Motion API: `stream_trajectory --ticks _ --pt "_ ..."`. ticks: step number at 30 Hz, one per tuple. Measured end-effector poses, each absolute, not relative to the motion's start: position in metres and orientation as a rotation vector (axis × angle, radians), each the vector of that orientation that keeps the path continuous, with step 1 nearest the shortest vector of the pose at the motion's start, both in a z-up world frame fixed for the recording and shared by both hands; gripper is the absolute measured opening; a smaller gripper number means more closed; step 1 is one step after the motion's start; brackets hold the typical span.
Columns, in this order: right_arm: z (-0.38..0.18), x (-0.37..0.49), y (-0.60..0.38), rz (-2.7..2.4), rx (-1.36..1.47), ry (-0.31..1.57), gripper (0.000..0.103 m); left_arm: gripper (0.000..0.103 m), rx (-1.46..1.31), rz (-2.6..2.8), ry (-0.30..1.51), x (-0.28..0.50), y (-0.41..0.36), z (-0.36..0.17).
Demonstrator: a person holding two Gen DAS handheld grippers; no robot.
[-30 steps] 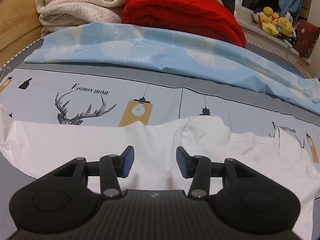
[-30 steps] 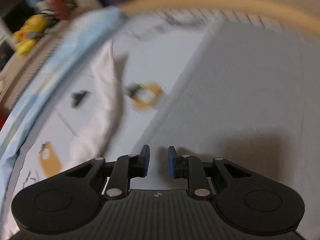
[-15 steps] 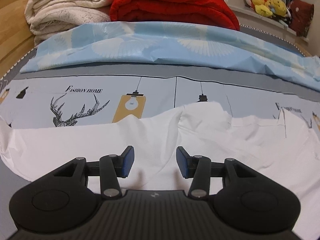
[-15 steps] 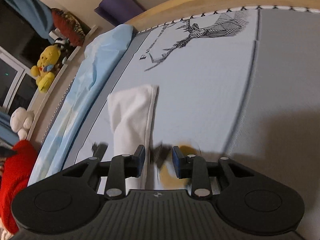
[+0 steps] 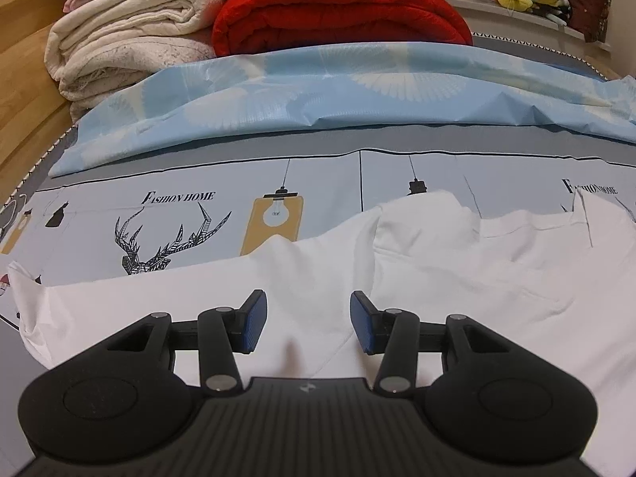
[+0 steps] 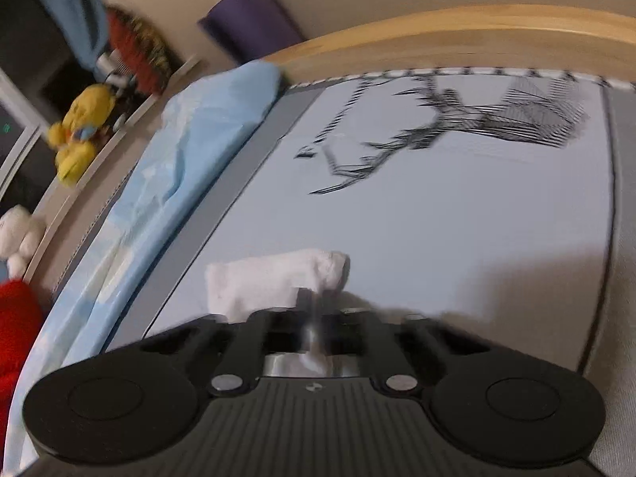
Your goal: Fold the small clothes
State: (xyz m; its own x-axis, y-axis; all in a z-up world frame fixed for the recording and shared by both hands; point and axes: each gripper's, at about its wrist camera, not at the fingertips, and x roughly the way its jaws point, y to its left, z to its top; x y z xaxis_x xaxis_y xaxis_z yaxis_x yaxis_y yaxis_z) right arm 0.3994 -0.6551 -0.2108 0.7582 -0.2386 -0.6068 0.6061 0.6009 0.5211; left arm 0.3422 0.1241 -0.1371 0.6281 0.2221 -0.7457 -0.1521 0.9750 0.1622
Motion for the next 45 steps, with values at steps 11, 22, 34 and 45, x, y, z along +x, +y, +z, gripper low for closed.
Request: stream_trajectory --ticks 11,22,34,45 --pt "-0.191 0.272 -0.674 -0.949 0.685 0.448 0.003 0.051 0.077 0.206 0.839 0.337 0.125 -0.127" --pt "-0.109 0.203 -0.625 -0.789 0.688 0.438 0.028 0.052 -0.064 0.148 0.776 0.296 0.140 -0.091" --pt "-0.043 0.079 -0.422 -0.184 0.517 0.563 0.030 0.052 -0.140 0.065 0.778 0.133 0.158 -0.045" --pt "-0.164 0.054 -0.327 -0.049 0.246 1.075 0.032 0.052 -0.230 0.114 1.117 0.041 0.169 -0.154"
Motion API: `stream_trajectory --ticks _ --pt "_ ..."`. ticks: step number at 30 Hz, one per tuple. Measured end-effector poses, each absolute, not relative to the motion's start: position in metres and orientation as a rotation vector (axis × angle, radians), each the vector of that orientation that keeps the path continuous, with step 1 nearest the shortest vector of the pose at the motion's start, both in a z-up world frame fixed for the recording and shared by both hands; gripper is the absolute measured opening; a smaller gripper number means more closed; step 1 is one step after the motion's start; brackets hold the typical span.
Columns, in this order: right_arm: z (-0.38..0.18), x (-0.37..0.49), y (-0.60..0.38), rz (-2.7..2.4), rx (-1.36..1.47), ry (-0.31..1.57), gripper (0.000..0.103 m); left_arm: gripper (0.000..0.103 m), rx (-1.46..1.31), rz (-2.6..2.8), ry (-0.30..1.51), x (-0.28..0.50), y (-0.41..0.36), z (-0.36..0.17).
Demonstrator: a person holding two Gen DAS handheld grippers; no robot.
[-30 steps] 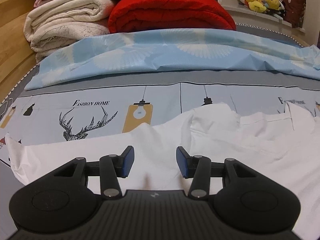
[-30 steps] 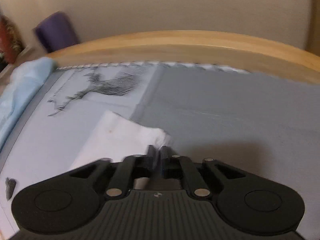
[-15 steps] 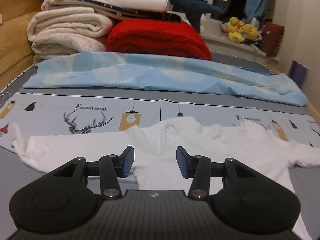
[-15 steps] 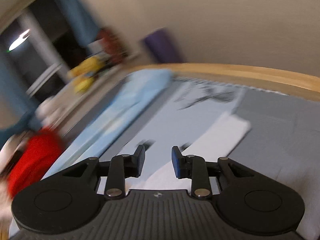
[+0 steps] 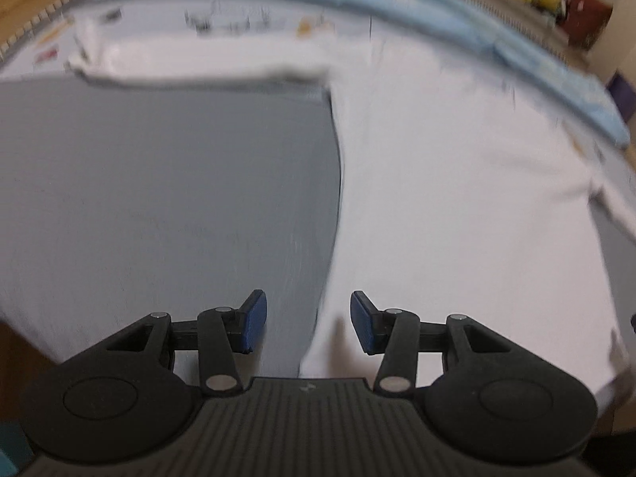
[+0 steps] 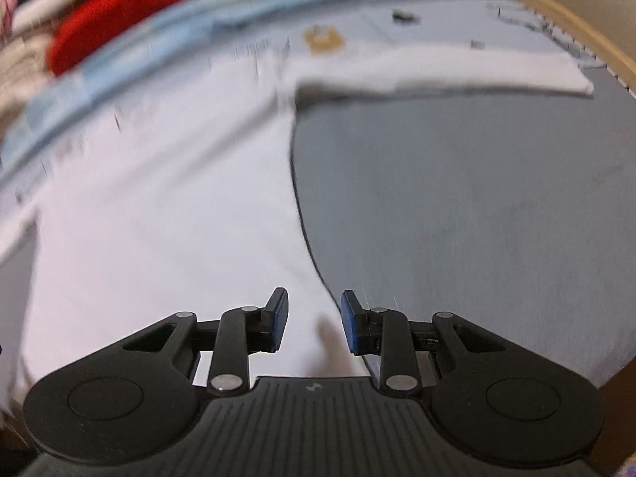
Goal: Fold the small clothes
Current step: 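Grasp the shirt hem with both grippers and pull it taut to flatten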
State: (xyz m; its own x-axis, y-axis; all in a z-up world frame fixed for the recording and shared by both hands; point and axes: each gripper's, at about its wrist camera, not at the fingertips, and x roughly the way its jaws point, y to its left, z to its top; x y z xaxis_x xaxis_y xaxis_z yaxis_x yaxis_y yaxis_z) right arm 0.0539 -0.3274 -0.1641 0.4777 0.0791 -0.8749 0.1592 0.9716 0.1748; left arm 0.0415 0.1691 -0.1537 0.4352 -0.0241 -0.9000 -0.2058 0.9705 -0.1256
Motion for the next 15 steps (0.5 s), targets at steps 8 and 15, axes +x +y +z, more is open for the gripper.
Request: stream_trajectory --ticks 8,15 --pt "-0.187 0.037 -0.317 -0.093 0.160 1.156 0.030 0.043 -0.197 0.092 1.256 0.030 0.165 -0.183" --pt "-0.142 0.029 -0.347 -0.115 0.356 1.059 0.004 0.006 -0.233 0.046 1.158 0.015 0.157 -0.156"
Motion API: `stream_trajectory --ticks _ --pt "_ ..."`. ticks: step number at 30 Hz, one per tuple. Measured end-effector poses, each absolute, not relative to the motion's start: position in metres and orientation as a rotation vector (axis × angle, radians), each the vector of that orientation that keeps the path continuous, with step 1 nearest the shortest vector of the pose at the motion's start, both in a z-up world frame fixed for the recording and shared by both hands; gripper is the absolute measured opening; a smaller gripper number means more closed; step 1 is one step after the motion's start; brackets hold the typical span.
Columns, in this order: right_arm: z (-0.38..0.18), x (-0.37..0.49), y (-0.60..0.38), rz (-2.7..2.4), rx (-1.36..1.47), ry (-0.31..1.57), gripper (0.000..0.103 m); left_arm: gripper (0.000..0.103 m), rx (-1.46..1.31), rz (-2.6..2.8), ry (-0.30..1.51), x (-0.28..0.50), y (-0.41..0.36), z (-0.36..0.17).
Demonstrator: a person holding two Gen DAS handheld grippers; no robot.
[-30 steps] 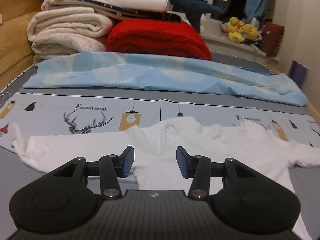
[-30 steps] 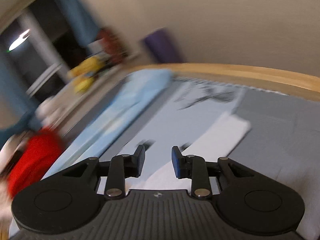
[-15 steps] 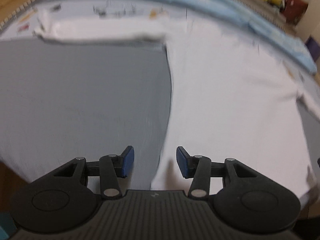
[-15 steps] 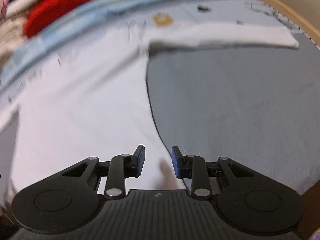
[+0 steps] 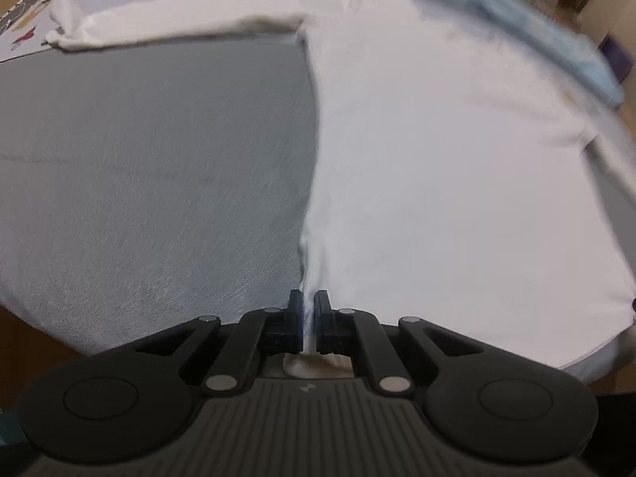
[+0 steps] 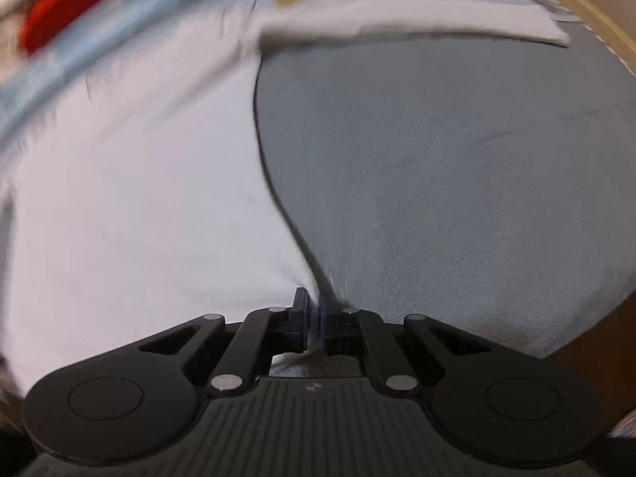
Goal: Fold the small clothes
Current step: 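Grasp the shirt hem with both grippers and pull it taut to flatten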
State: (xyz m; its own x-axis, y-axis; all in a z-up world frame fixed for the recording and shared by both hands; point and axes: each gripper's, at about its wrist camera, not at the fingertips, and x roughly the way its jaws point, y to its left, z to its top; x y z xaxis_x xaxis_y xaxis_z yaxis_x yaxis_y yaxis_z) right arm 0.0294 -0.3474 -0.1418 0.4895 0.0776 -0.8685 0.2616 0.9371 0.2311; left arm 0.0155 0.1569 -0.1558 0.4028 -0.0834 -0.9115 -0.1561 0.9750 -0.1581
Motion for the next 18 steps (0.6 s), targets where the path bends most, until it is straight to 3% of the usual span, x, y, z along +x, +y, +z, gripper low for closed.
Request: stream_trajectory --ticks 3,9,13,18 --pt "-0.126 0.018 -0.360 -0.140 0.382 1.040 0.004 0.006 -0.252 0.020 1.127 0.004 0.157 -0.141" --pt "-0.173 0.026 -0.340 -0.156 0.297 1.258 0.005 0.006 -0.174 0.109 1.253 0.002 0.165 -0.160" --pt "-0.159 0.026 -0.336 -0.244 0.215 1.187 0.010 0.011 -0.154 0.123 1.285 0.002 0.164 -0.161" --pt "-0.128 0.021 -0.315 -0.089 0.234 1.003 0.014 0.015 -0.167 0.048 1.091 0.000 0.155 -0.131"
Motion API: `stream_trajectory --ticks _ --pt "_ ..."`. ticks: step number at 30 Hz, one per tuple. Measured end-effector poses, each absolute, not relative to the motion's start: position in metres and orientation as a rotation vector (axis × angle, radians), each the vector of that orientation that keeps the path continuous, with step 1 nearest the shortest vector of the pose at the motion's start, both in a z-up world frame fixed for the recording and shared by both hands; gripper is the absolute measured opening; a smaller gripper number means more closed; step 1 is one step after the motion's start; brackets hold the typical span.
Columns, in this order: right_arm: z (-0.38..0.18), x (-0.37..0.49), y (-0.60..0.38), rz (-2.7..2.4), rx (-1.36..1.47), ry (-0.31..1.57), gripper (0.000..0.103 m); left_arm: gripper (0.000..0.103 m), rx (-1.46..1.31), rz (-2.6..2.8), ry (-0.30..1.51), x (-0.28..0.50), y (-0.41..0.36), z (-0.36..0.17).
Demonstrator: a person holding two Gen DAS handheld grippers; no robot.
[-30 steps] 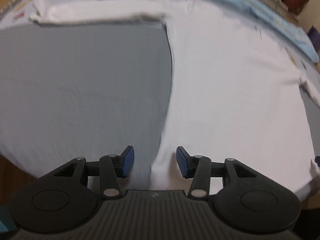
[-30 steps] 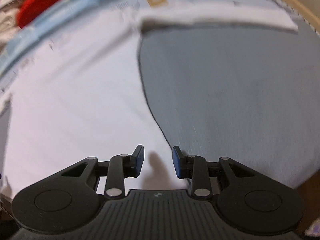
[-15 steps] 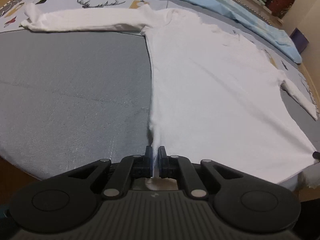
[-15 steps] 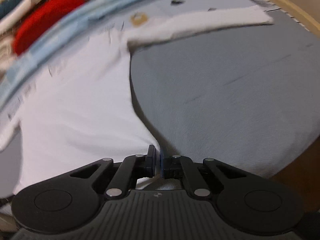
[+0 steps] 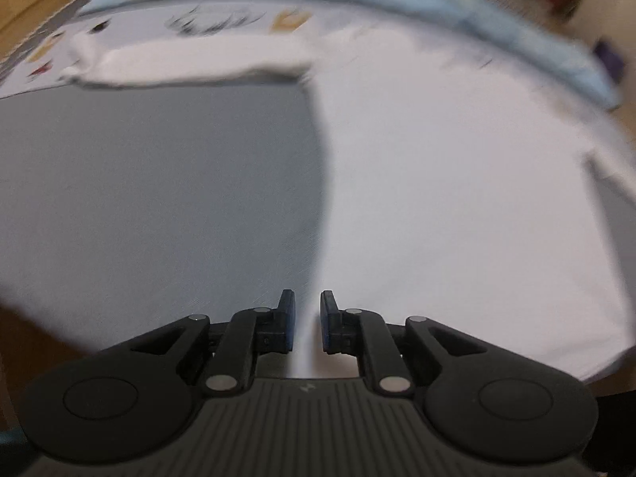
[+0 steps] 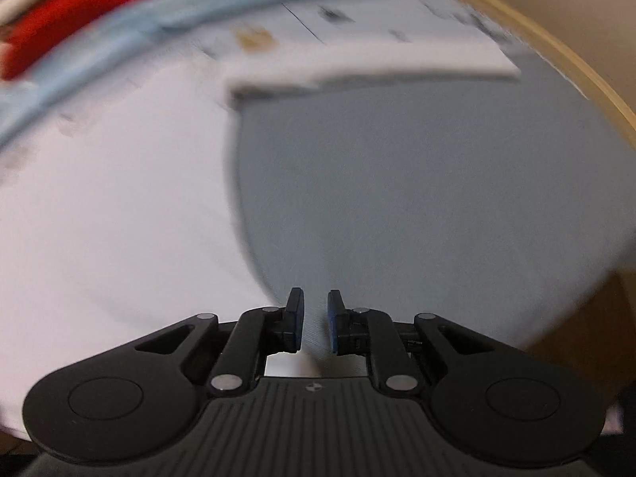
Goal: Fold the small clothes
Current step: 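Grasp the shirt hem with both grippers and pull it taut to flatten, then open both grippers and lay the hem down flat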
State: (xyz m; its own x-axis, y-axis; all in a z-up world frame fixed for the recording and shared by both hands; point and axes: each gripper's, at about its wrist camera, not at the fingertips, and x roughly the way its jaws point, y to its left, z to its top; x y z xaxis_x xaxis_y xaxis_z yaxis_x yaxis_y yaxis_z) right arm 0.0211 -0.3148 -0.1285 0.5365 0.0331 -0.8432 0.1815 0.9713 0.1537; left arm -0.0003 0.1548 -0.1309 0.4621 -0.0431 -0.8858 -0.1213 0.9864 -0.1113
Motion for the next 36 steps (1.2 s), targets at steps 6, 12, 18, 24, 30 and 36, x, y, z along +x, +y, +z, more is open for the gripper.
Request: stream_trajectory --ticks 6,12,18,24,30,36 --pt "-0.176 0.021 -0.285 -0.007 0.120 1.275 0.024 0.032 -0.018 -0.007 1.297 0.000 0.128 -0.176" --pt "-0.176 0.013 -0.276 -0.009 0.042 1.272 0.026 0.044 -0.002 -0.014 1.302 -0.006 0.130 -0.179" --pt "-0.130 0.008 -0.267 -0.009 0.093 1.064 0.027 0.057 -0.085 -0.063 1.113 -0.008 0.134 -0.149" --pt "-0.079 0.012 -0.289 -0.053 0.106 0.807 0.046 0.068 -0.044 -0.046 0.937 -0.018 0.119 -0.116" --pt "-0.004 0.036 -0.290 0.059 0.137 0.582 0.046 0.068 -0.015 0.015 0.751 -0.005 0.114 -0.071" --pt "0.052 0.075 -0.264 0.138 0.074 0.412 0.053 0.067 0.040 0.070 0.606 0.043 0.133 -0.013"
